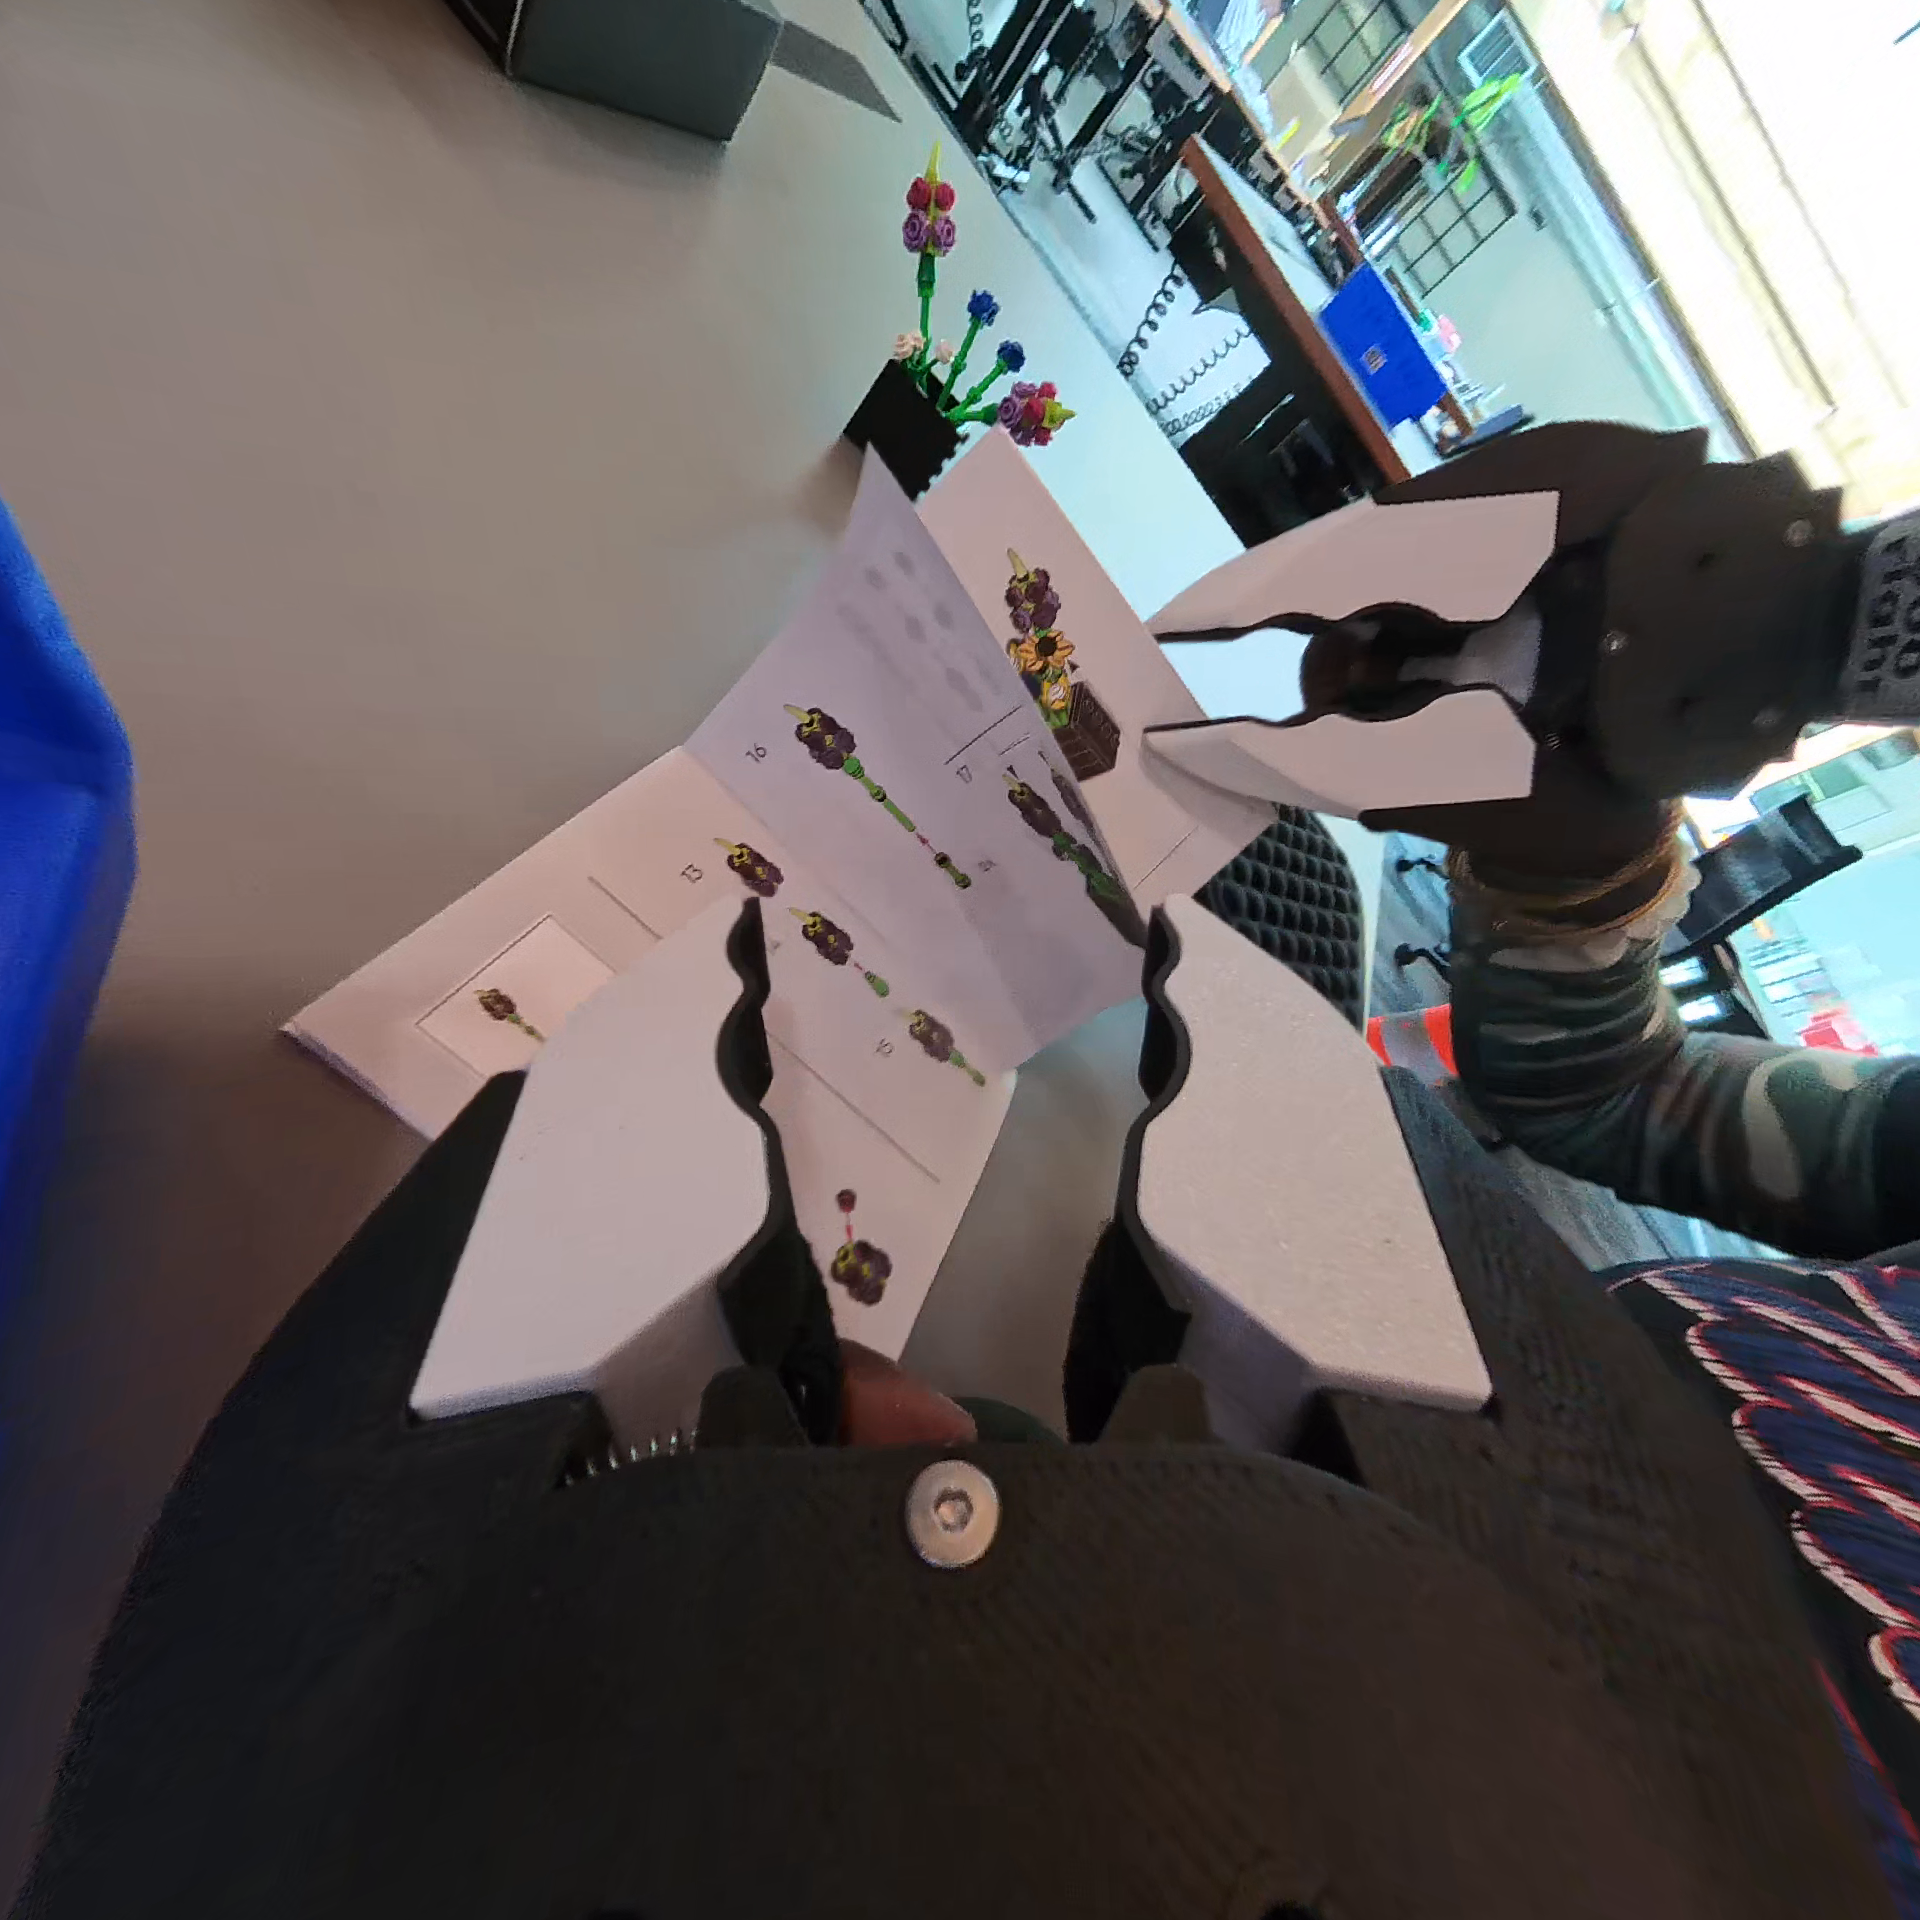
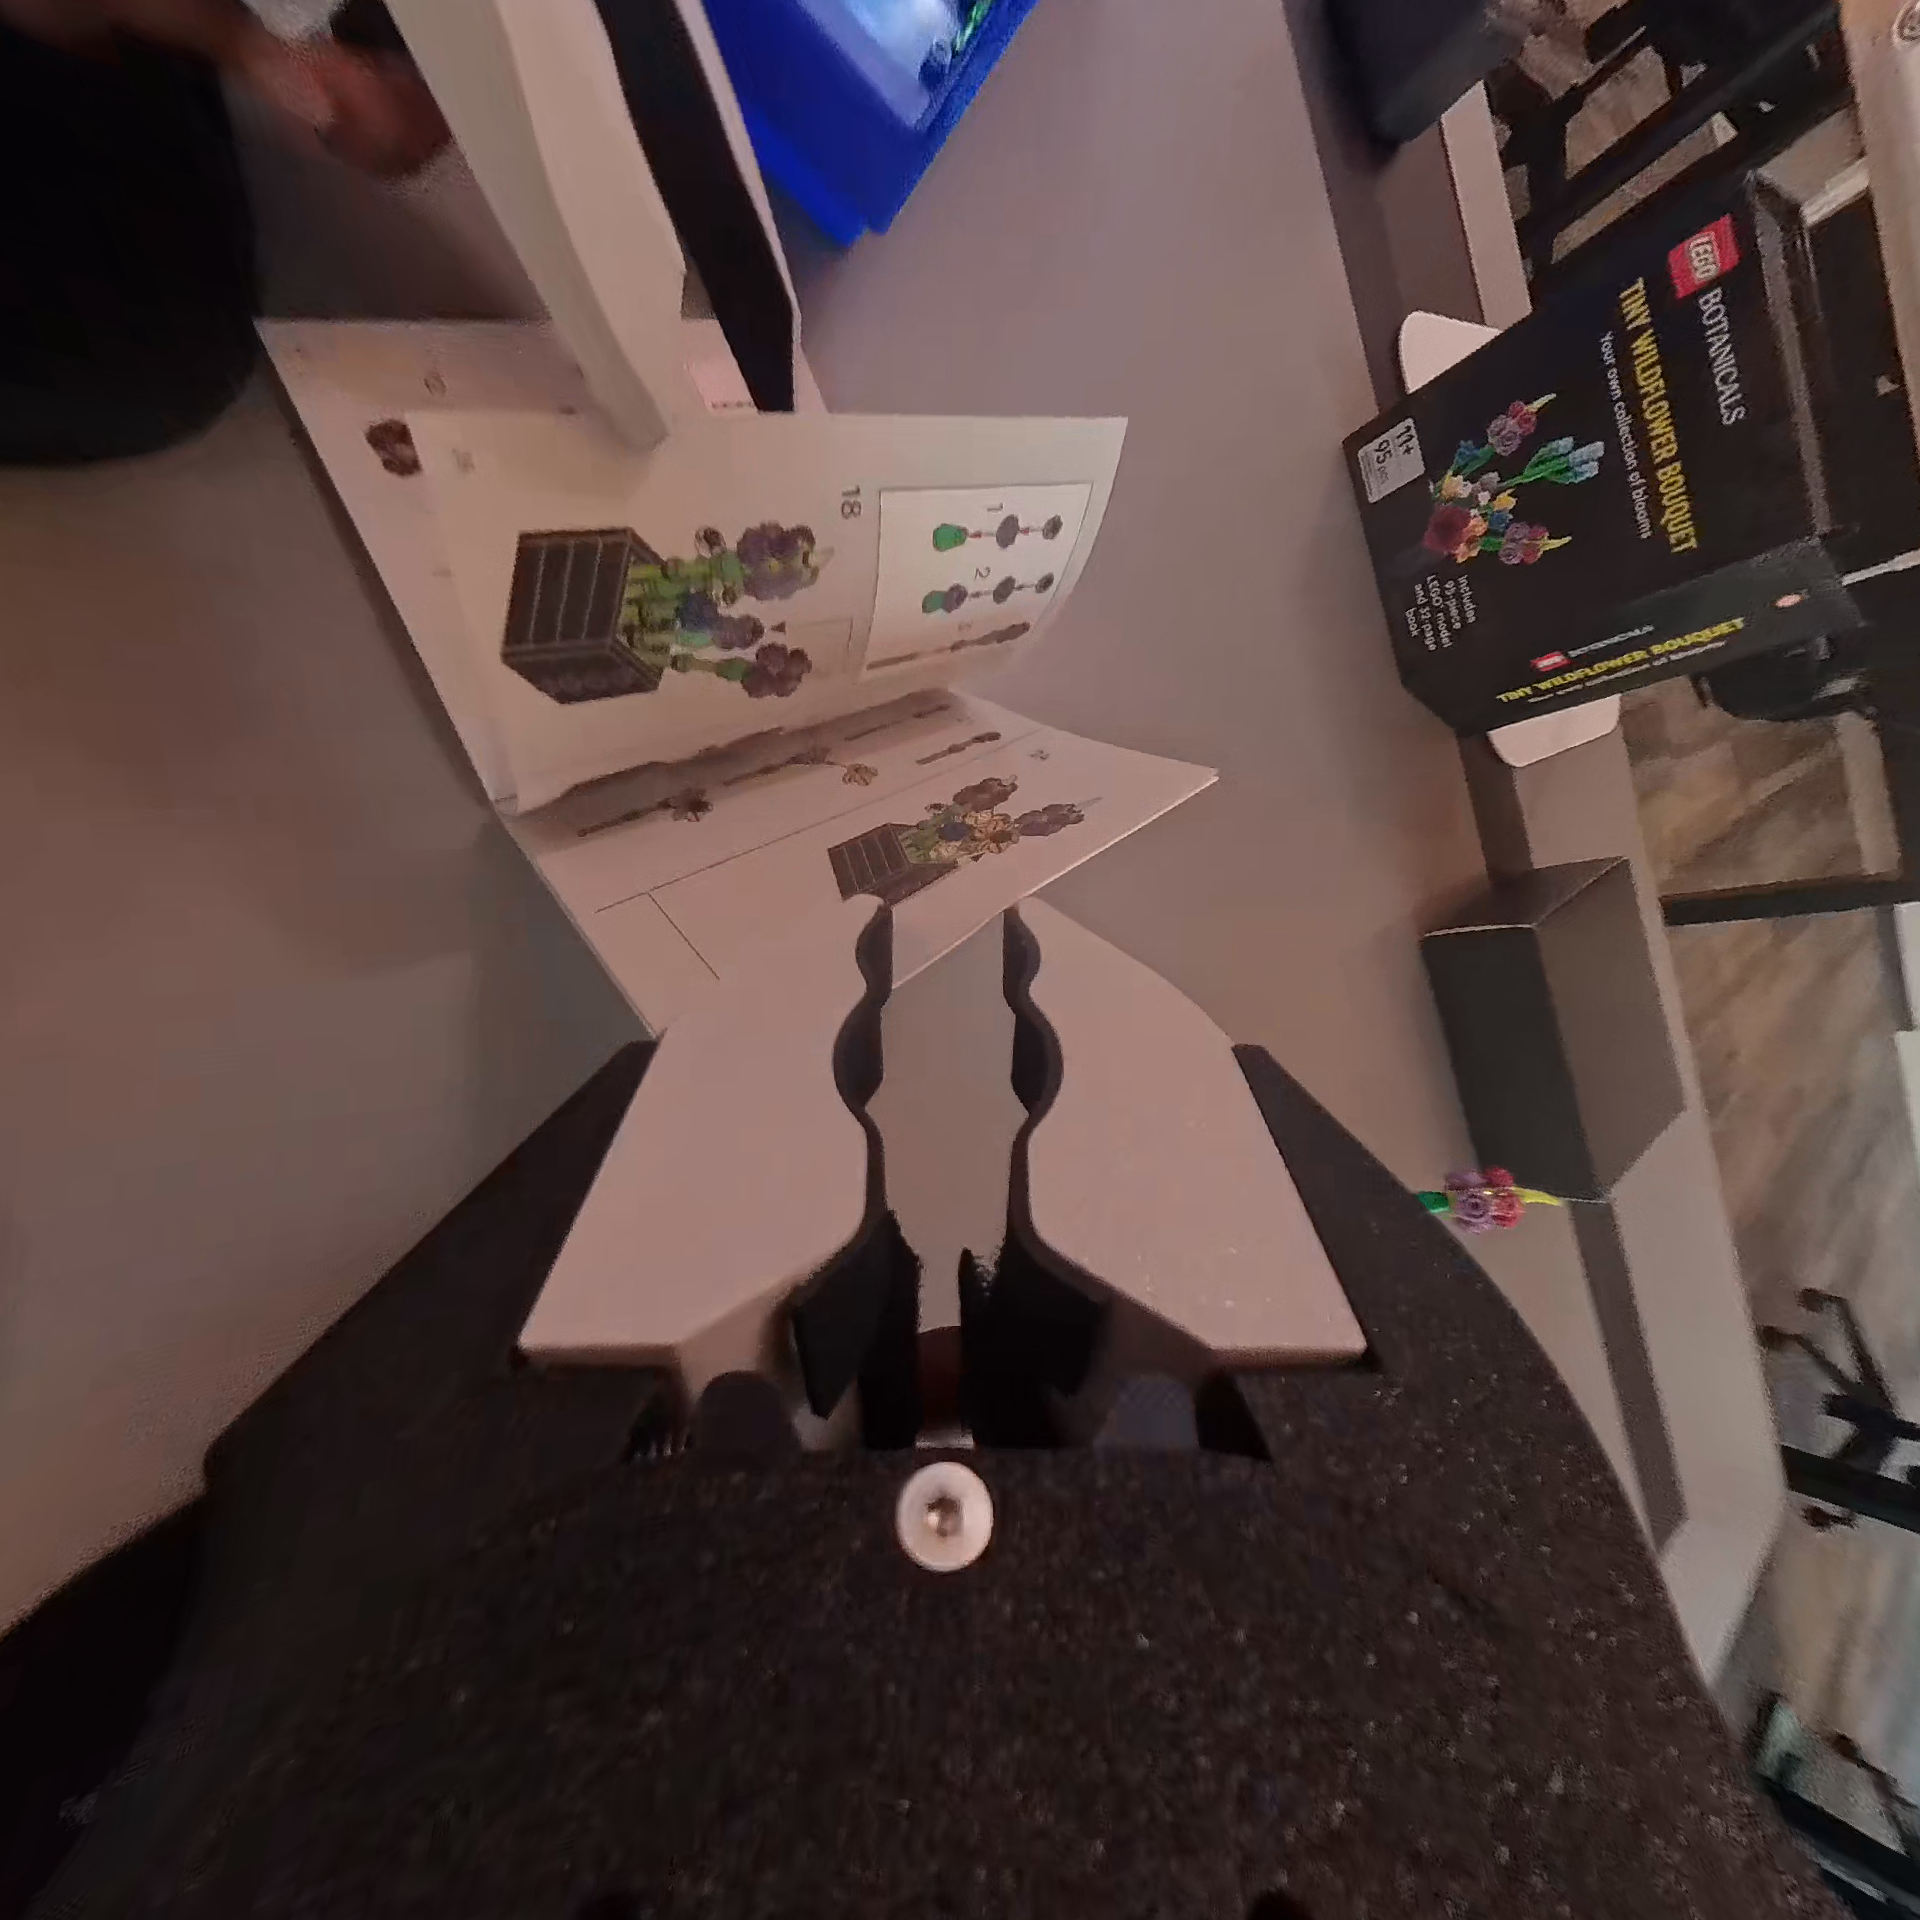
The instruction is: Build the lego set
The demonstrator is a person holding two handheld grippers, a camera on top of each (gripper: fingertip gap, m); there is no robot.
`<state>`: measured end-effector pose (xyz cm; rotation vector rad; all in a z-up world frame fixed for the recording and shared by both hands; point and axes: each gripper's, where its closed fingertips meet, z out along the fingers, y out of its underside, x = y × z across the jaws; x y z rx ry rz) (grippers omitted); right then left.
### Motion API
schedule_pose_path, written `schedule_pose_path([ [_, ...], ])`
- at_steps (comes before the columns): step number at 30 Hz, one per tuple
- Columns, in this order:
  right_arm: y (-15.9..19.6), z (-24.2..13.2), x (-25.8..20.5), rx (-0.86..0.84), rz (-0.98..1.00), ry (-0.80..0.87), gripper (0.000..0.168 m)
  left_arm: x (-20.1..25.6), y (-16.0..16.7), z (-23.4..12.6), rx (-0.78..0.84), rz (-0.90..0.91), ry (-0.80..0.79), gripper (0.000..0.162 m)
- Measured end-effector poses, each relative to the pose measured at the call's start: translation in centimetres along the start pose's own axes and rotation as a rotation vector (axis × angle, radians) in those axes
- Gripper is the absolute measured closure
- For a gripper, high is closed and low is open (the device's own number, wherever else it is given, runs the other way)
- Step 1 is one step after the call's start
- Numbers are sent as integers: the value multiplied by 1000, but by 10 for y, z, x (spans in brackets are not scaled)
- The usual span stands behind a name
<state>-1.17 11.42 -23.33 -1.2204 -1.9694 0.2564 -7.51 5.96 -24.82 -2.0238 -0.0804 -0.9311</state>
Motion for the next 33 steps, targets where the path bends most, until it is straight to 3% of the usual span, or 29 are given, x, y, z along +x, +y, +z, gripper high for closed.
schedule_pose_path([
  [7,2,-1,7,-58,-211,116,147,-6,5,1,-25,59,-90,99],
  [13,4,-9,21,-252,-667,464,150,-10,15,8,-104,200,-224,101],
  [19,20,12,-7,-396,-877,303,166,-12,28,12,-205,362,-336,102],
  [23,24,30,-25,-361,-815,127,165,-13,33,14,-239,397,-358,102],
  [28,35,53,-35,-315,-583,-6,167,-15,28,7,-215,390,-378,102],
  [33,33,57,-35,-228,-344,-70,168,-18,-3,-14,-110,513,-541,106],
])
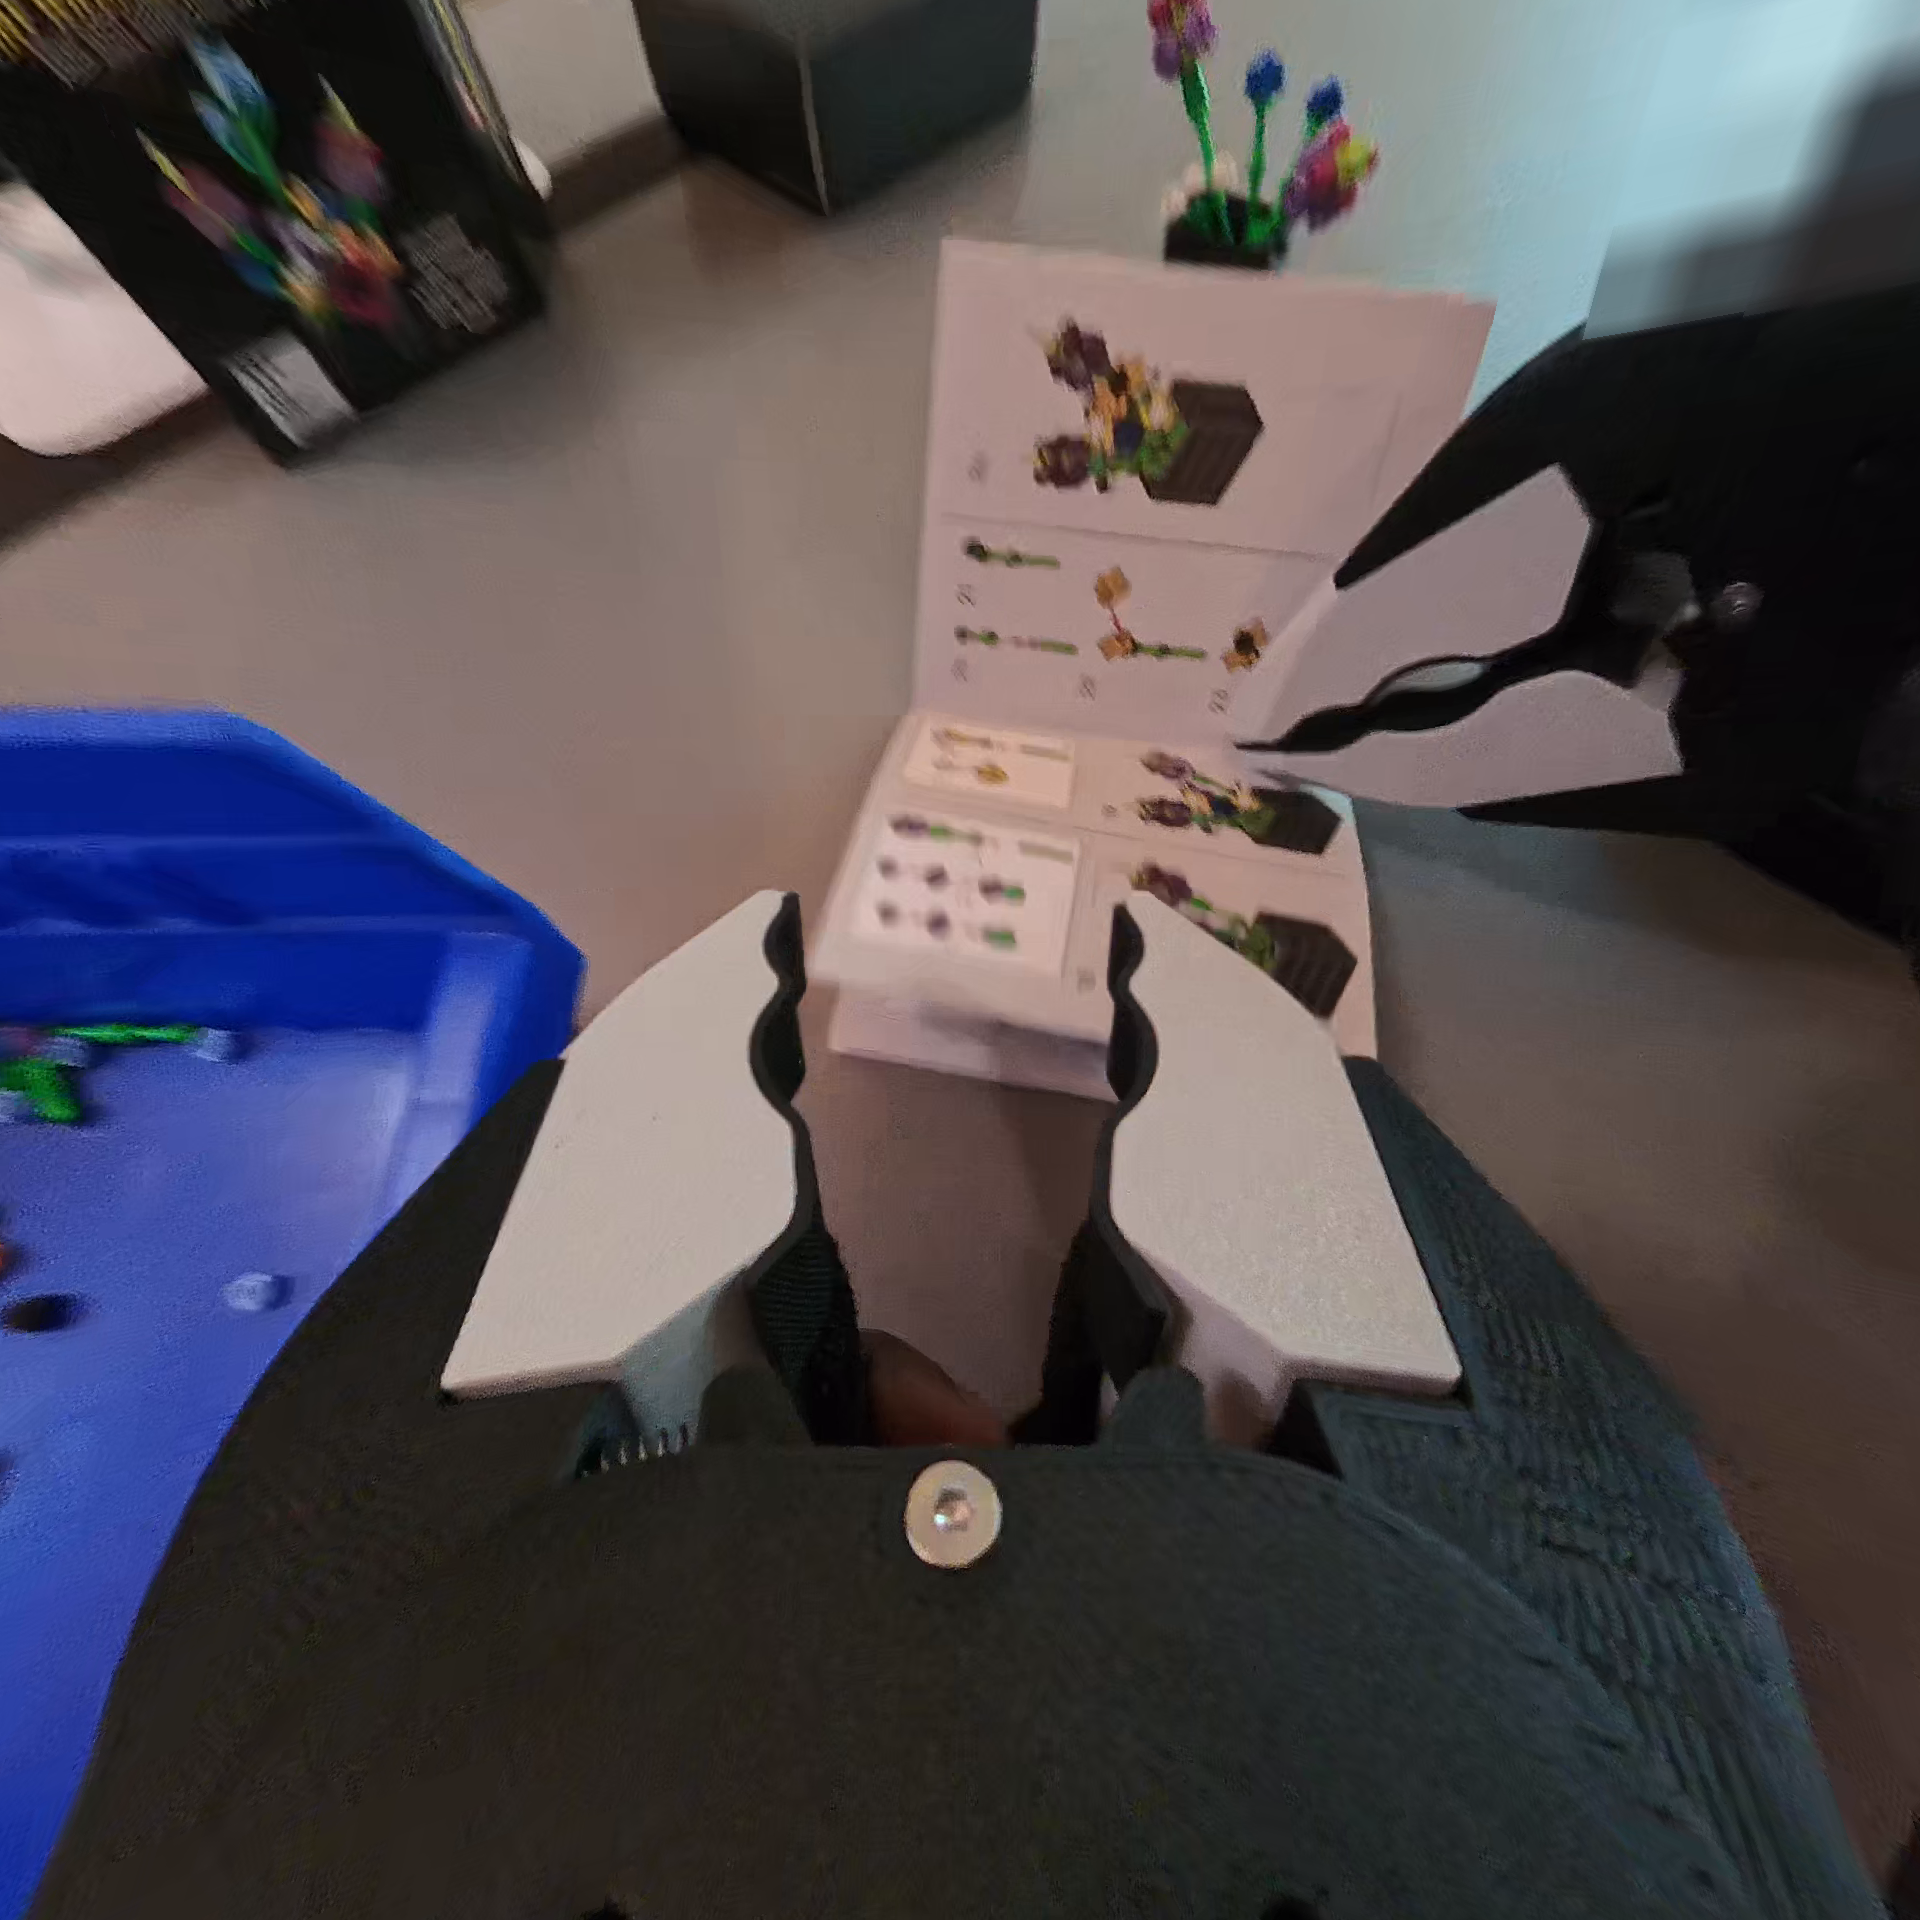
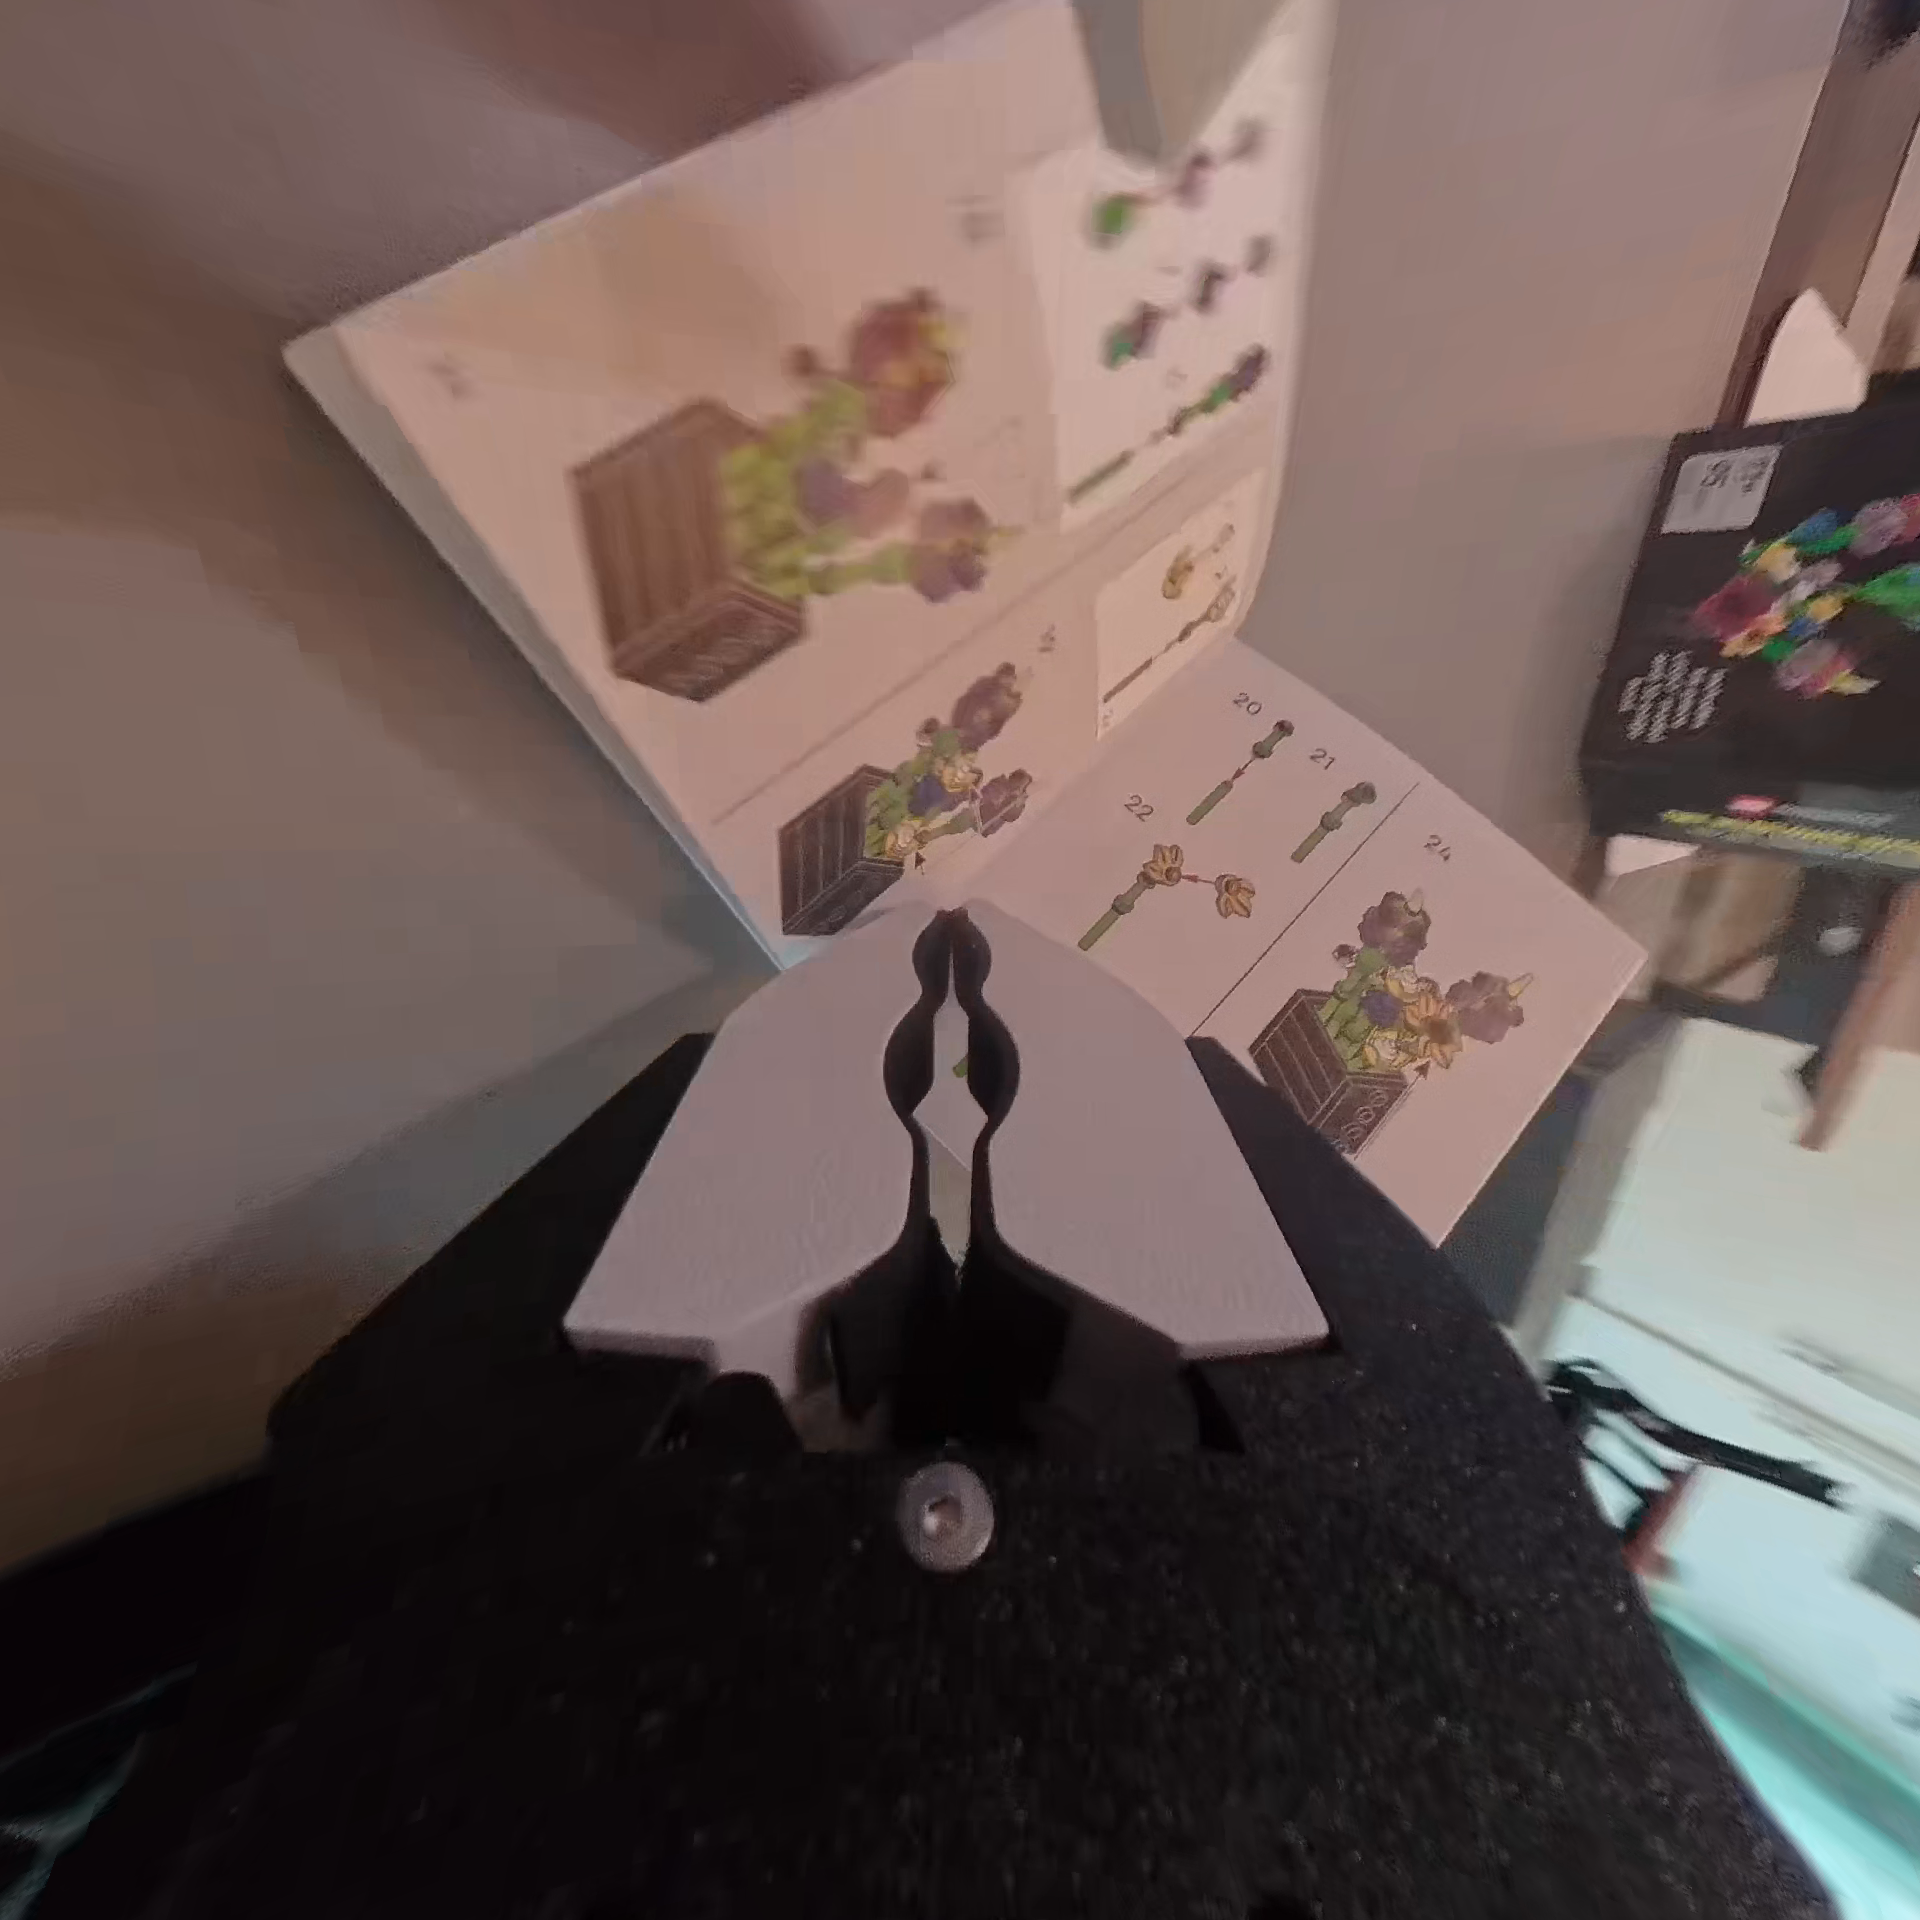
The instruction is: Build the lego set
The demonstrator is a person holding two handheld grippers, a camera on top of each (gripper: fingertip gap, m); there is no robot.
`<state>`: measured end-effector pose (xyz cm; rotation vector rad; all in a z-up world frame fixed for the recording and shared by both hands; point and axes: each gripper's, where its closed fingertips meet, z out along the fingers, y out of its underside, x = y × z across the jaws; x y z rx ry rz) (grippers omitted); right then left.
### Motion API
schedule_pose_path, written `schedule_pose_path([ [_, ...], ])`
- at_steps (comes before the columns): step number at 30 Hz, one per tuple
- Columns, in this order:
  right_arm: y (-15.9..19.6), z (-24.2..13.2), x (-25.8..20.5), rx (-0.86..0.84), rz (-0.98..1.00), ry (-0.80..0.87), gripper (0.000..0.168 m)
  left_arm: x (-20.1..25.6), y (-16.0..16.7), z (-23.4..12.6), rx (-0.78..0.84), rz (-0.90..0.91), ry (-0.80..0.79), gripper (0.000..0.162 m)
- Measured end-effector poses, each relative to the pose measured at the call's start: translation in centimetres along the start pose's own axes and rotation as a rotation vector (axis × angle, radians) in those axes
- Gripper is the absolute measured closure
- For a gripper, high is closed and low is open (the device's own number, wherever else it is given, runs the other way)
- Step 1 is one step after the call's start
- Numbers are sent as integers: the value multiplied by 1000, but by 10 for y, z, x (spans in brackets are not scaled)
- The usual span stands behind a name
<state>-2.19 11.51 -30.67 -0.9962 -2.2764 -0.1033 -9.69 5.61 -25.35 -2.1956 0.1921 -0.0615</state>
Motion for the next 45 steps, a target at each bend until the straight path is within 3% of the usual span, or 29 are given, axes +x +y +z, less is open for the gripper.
schedule_pose_path([
  [3,1,1,-1,60,222,-100,168,2,-26,-8,89,92,-63,115],
  [5,2,1,-2,100,426,-200,168,20,-36,-2,109,131,0,122],
  [8,3,1,-4,152,722,-377,168,55,-10,25,-84,155,206,129],
  [11,3,-1,-7,195,872,-503,168,55,17,44,-231,205,209,139],
  [14,-1,-8,-18,211,876,-605,168,45,32,44,-327,245,177,143],
  [17,-11,-24,-39,200,828,-829,167,41,36,40,-388,286,188,143],
  [20,-19,-28,-36,245,781,-885,164,42,37,39,-414,298,226,144],
  [23,-33,-27,-18,409,931,-931,163,41,37,39,-412,280,237,143],
  [28,-27,-10,-15,486,1125,-973,168,33,37,37,-369,263,186,133],
  [30,-27,-10,-15,517,1151,-983,168,21,29,36,-305,276,76,135],
  [32,-27,-9,-15,511,1139,-967,168,19,2,29,-110,308,-8,145],
  [34,-29,-9,-15,510,1123,-952,168,47,-24,18,92,343,85,153],
  [35,-30,-9,-15,513,1123,-955,168,61,-26,17,104,345,152,155],
  [37,-32,-9,-15,523,1126,-969,168,82,-2,25,-55,338,305,158],
  [39,-32,-9,-15,528,1129,-977,168,82,19,40,-182,327,339,162],
  [45,-33,-8,-14,521,1090,-936,168,81,32,47,-244,287,375,162],
])
